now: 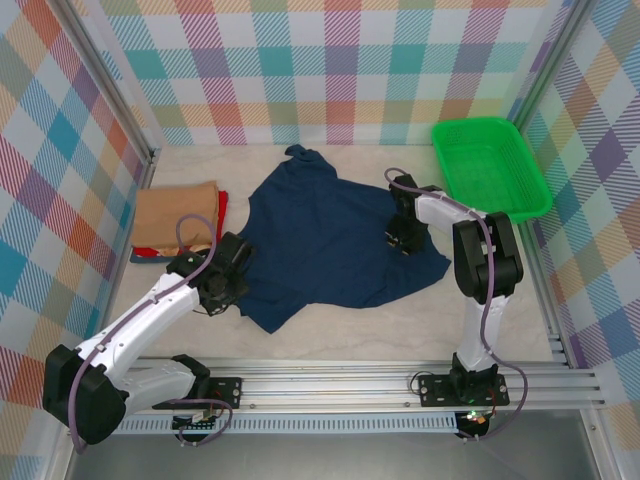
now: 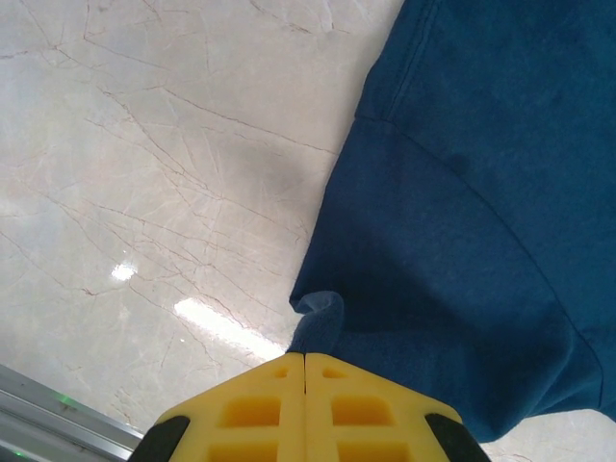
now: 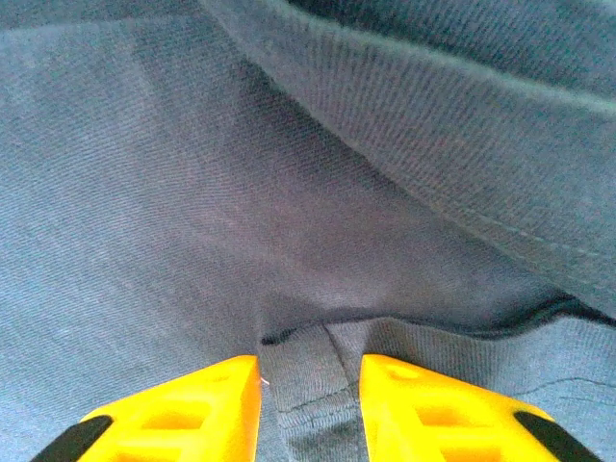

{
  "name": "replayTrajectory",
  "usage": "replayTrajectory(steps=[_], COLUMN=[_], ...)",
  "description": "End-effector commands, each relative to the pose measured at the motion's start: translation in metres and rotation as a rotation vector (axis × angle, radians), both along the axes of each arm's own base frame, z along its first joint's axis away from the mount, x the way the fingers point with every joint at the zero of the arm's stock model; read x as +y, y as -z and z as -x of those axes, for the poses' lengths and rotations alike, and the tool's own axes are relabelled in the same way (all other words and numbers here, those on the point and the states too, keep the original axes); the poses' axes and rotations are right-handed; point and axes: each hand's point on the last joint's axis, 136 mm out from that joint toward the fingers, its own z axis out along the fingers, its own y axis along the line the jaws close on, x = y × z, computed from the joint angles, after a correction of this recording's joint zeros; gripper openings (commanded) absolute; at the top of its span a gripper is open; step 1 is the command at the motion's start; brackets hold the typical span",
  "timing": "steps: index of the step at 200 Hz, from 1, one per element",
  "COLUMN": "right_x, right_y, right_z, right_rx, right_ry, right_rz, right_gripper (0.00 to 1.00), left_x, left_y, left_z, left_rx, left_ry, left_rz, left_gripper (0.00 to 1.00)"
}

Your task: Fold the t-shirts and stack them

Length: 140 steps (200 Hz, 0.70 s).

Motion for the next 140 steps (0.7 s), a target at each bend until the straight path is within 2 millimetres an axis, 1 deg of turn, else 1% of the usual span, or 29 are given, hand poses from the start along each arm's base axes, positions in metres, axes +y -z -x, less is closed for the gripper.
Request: replayTrajectory(steps=[1,12,32,45,56,69,83,102,116,127,140], right_x=[-0.005,-0.005,-0.006,-0.006,-0.008,-0.009,-0.013,-0.02,-0.029,-0.036,-0.048], right_y=[-0.004,-0.003,0.004,0.003,-0.001,-0.01,-0.022,-0.042,-0.057,-0.07,-0.082], right_z=[0.011,0.011,0.012,0.01,0.009,0.007,0.007,0.013,0.023,0.034,0.052], right_rx=[0.022,0.025,0.041,0.033,0.022,-0.005,-0.023,-0.05,-0.064,-0.072,-0.07], right_ry=[-0.006,-0.005,-0.003,-0.002,0.002,0.007,0.014,0.022,0.039,0.047,0.06], right_rz=[0.028,0.026,0.035,0.039,0.048,0.051,0.065,0.096,0.12,0.138,0.177], right_gripper=[0.34,0.32,0.2,0.16,0.08,0.07,0.0,0.0,0.0,0.0,0.0], left_x=[0.002,0.002,0.002,0.001,0.001,0.002,0.0,-0.002,-0.007,-0.02,-0.032], left_y=[-0.004,-0.005,-0.004,-0.006,-0.006,-0.005,-0.005,-0.002,0.003,0.008,0.018], left_z=[0.005,0.004,0.003,0.002,0.003,0.004,0.005,0.011,0.016,0.016,0.019], left_rx=[0.011,0.009,0.012,0.009,0.011,0.012,0.011,0.028,0.051,0.062,0.099], left_ry=[0.018,0.017,0.018,0.02,0.02,0.022,0.03,0.039,0.071,0.13,0.181], left_rz=[-0.017,-0.018,-0.019,-0.017,-0.018,-0.015,-0.004,0.015,0.039,0.085,0.12], left_gripper=[0.0,0.0,0.0,0.0,0.0,0.0,0.0,0.0,0.0,0.0,0.0])
